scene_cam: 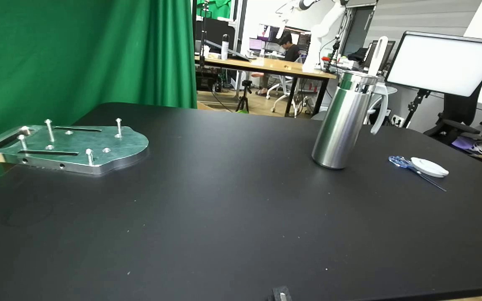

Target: Move the white object inside the silver jar up and down

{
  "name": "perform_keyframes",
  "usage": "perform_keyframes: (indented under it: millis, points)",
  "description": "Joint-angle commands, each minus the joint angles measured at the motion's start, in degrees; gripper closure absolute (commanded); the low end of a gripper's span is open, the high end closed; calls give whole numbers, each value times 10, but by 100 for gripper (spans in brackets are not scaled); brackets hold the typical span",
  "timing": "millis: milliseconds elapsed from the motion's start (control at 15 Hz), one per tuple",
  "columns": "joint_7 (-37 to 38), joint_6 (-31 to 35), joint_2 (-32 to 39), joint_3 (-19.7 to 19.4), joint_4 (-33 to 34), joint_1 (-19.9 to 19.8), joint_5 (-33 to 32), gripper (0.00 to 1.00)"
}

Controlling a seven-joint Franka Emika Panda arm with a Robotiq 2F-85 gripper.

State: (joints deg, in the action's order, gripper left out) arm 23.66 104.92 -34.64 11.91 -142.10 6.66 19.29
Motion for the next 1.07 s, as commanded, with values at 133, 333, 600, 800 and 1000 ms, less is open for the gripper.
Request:
perform_keyframes:
  millis: [133,333,600,800,1000]
  points:
    - [-36,-13,28,-11,32,-26,-62,0]
    - [-93,-23,63,-33,70,-49,-139,0]
    - [-210,-62,140,-83,158,-68,-217,0]
    - [-319,-96,212,-123,241,-74,-245,0]
    - [-391,-101,277,-147,312,-79,-249,0]
